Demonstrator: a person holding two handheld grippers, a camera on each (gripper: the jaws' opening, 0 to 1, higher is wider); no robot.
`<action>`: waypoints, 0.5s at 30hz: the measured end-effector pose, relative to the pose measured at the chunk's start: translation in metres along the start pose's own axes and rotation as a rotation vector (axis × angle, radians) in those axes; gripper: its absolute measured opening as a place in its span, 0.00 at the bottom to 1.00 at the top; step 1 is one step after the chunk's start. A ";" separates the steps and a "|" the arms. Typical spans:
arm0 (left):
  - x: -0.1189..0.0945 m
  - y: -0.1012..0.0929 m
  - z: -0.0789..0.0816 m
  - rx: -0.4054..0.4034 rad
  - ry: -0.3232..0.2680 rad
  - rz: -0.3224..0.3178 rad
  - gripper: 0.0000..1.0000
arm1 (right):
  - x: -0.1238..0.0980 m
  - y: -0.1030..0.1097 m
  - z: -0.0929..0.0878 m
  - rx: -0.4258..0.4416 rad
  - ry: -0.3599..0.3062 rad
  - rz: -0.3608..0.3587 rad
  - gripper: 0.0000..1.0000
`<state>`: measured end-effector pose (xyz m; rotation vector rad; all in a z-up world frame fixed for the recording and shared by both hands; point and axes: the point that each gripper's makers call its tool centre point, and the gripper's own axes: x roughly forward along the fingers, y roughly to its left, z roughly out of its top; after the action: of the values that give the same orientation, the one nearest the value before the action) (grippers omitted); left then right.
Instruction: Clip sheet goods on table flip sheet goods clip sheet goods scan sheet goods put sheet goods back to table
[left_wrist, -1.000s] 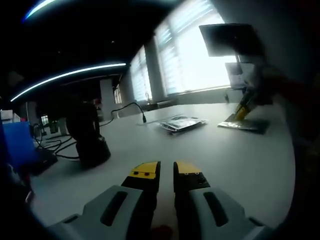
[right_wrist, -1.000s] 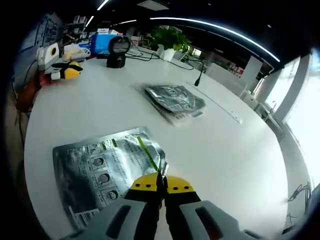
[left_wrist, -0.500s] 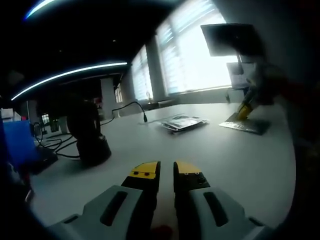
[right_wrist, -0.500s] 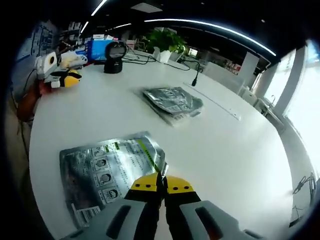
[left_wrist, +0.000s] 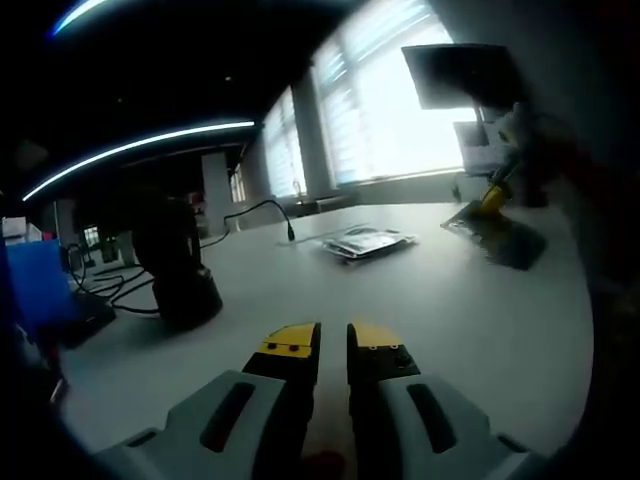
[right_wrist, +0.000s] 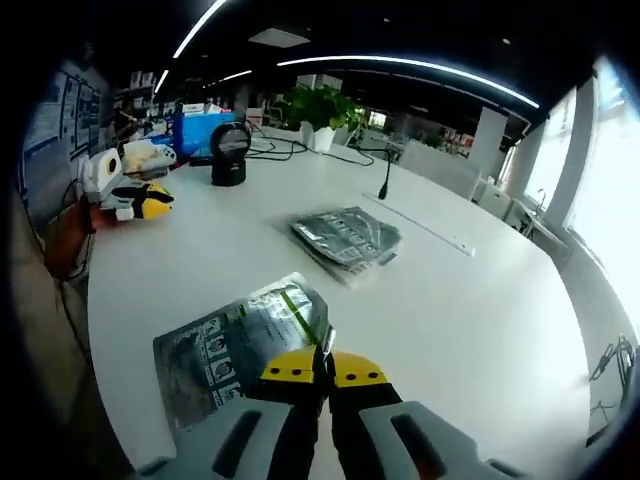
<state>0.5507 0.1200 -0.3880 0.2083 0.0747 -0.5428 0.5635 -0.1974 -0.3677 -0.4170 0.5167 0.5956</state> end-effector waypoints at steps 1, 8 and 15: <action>0.000 0.000 0.000 0.000 0.001 0.000 0.03 | -0.001 0.000 0.002 -0.005 -0.004 -0.001 0.00; 0.000 0.000 -0.001 0.000 0.002 -0.001 0.03 | -0.009 0.000 0.018 -0.021 -0.040 0.001 0.00; 0.000 0.001 -0.001 -0.001 0.001 -0.002 0.03 | -0.015 0.010 0.032 -0.019 -0.065 0.022 0.00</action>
<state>0.5513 0.1207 -0.3891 0.2079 0.0766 -0.5445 0.5577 -0.1800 -0.3364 -0.4087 0.4548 0.6338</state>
